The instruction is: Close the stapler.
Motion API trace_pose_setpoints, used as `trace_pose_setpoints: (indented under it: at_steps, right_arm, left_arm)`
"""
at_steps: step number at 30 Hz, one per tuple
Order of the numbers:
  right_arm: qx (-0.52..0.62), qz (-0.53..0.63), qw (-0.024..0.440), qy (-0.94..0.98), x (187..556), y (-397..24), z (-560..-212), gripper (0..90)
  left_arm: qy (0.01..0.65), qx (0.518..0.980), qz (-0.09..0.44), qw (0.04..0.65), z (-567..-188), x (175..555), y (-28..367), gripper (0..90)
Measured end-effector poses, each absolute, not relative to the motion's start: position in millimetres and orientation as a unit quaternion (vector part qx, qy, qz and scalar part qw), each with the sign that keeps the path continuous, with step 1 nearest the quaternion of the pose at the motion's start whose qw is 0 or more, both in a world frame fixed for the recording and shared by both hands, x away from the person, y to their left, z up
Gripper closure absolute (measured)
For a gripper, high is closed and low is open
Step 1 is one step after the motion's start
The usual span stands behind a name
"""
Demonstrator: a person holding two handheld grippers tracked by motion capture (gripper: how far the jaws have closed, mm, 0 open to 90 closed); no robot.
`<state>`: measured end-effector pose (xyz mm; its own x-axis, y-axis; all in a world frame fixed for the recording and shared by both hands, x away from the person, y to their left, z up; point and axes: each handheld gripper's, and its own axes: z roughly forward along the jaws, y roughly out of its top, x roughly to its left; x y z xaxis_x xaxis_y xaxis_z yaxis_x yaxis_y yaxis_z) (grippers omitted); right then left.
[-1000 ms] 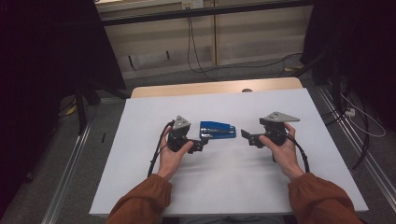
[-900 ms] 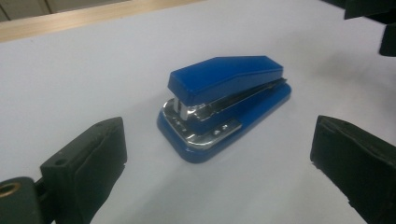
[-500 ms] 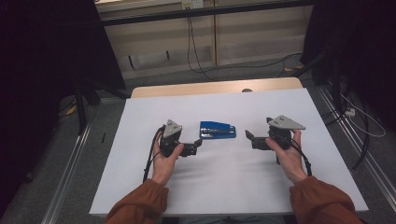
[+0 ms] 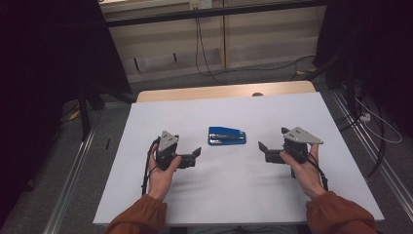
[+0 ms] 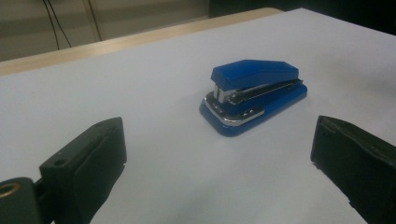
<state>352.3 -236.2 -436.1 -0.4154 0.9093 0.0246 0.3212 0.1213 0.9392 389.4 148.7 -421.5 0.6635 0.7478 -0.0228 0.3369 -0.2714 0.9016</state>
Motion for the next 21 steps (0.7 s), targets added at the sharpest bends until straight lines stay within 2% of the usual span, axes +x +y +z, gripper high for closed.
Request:
trace_pose_setpoints:
  at_steps: [4,21]
  right_arm:
    - [0.453,0.488,0.302,0.682,346.3,-239.9,-435.3,2.0]
    - [0.467,0.483,0.319,0.668,320.2,-255.8,-434.8,1.9]
  left_arm:
    - [0.345,0.767,0.234,0.488,-417.0,380.8,151.7,3.7]
    - [0.366,0.751,0.228,0.500,-413.9,351.9,175.1,3.9]
